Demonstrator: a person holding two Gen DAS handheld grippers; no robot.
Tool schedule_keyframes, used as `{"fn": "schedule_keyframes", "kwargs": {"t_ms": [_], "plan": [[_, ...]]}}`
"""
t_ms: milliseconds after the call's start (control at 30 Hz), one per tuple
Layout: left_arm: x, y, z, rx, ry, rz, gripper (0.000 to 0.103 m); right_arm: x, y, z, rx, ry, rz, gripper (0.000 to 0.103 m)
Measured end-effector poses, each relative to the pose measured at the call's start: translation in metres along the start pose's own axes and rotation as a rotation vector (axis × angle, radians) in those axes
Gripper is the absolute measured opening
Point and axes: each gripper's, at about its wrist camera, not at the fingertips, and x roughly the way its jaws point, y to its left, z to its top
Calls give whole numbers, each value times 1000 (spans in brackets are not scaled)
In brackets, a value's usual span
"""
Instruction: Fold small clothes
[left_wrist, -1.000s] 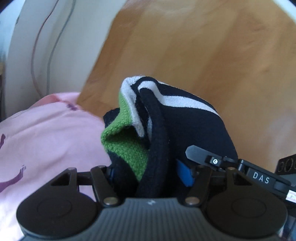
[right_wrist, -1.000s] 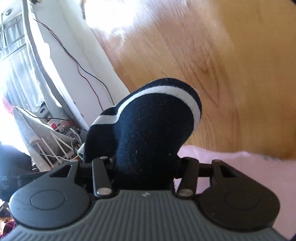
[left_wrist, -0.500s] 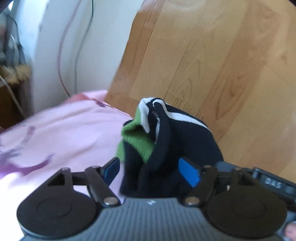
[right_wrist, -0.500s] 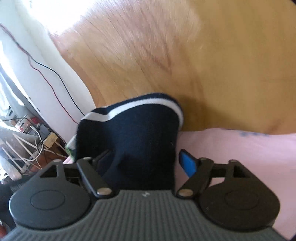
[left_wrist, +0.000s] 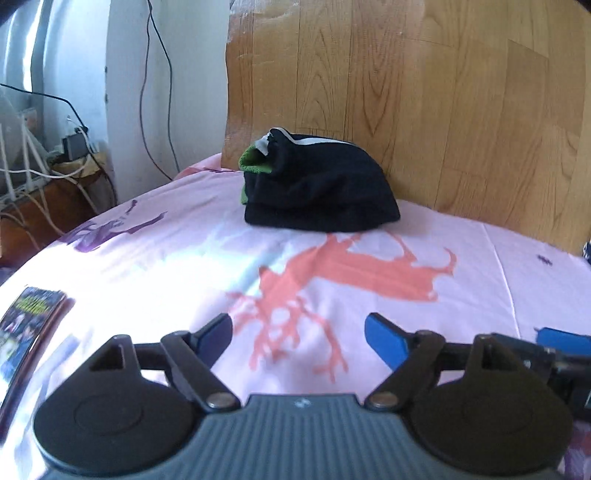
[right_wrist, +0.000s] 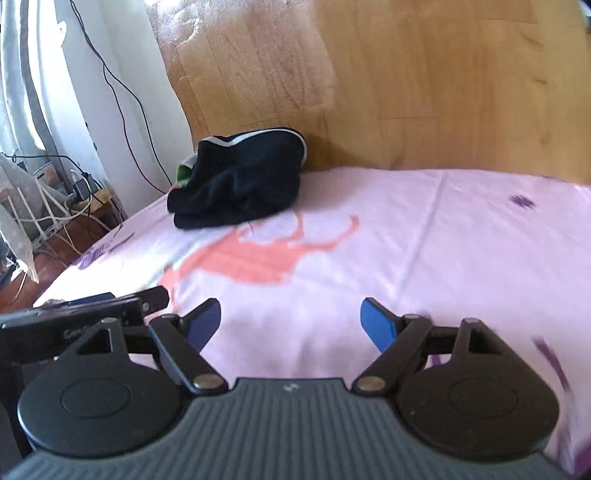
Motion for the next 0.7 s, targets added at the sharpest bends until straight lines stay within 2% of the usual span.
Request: {"fn": "schedule_keyframes", "kwargs": {"t_ms": [100, 233, 400, 700], "plan": [[-9, -6, -8, 2, -1, 26, 82, -11, -2, -14, -25, -29, -51, 85], [-10, -14, -19, 20, 23, 56, 82, -23, -6, -17, -20, -113, -33, 86], [-4, -15, -19, 27, 35, 102, 82, -25, -3, -18, -48, -115, -20, 86], [-1, -14, -20, 27, 51, 105, 83, -28, 2, -21, -81, -127, -21, 86]]}}
